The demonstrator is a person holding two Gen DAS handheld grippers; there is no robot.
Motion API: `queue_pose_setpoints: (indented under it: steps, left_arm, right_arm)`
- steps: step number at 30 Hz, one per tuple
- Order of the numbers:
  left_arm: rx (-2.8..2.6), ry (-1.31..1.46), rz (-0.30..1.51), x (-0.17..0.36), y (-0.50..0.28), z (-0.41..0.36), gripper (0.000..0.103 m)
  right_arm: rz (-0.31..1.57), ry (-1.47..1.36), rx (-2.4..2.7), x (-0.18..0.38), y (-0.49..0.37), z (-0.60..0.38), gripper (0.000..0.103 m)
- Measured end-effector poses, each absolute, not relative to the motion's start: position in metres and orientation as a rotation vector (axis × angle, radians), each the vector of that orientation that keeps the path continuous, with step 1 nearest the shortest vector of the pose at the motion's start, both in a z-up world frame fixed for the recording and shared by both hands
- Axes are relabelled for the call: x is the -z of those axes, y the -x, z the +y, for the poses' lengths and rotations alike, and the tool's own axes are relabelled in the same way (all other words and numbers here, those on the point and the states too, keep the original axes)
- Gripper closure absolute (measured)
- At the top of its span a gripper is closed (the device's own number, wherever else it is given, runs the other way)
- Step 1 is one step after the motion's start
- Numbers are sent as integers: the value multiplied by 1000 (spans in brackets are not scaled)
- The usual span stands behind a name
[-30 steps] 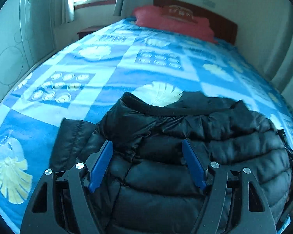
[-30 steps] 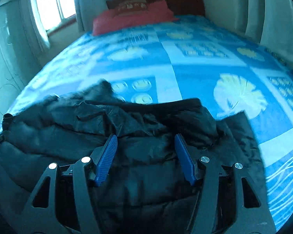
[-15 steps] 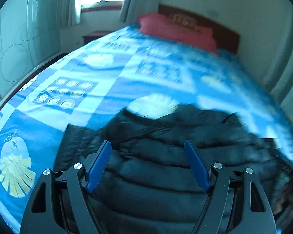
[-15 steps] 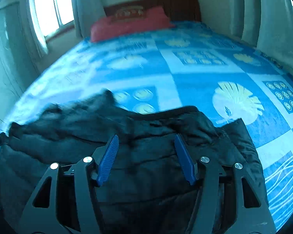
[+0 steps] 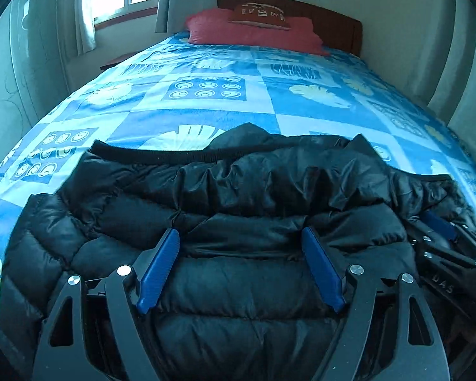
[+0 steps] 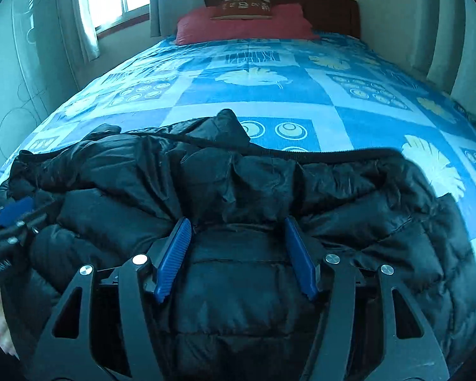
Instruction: Fold large clothes
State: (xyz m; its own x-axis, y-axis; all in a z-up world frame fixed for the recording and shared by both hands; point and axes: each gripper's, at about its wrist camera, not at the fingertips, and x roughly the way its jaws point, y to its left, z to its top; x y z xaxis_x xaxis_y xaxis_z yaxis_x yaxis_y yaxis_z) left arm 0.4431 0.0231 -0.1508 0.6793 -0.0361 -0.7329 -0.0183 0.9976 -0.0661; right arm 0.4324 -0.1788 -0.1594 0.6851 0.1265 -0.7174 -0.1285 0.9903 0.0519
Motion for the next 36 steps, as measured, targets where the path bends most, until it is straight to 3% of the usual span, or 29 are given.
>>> queue_pose_setpoints:
  steps: [5,11,16,20,24,29,36]
  left_arm:
    - [27,72,852,144,-440,30,25]
    - [-6,155,807,102,-376,77,25]
    - [-82,178,879,133,-369,106,25]
    - [-75,158,863,122,-356,101,25]
    - [-60,250,810,101,-298,115,25]
    - [-146,418,803,104,-216,152,25]
    - [-178,600,861,133,-181,172,24]
  right_arm:
    - [789,-22,-144,142,-420,-187,43]
    - [718,-1,-75,112,-367,-229,40]
    - [827,-73,-17,145,-372,-262,39]
    - [804,-137,-55,119,-353,-271,39]
    - [761,-194,-21,100,-291,-299,27]
    - [783,-262,83,113,-230,-343,27]
    - [851,-419,79,140,-211,-365,27]
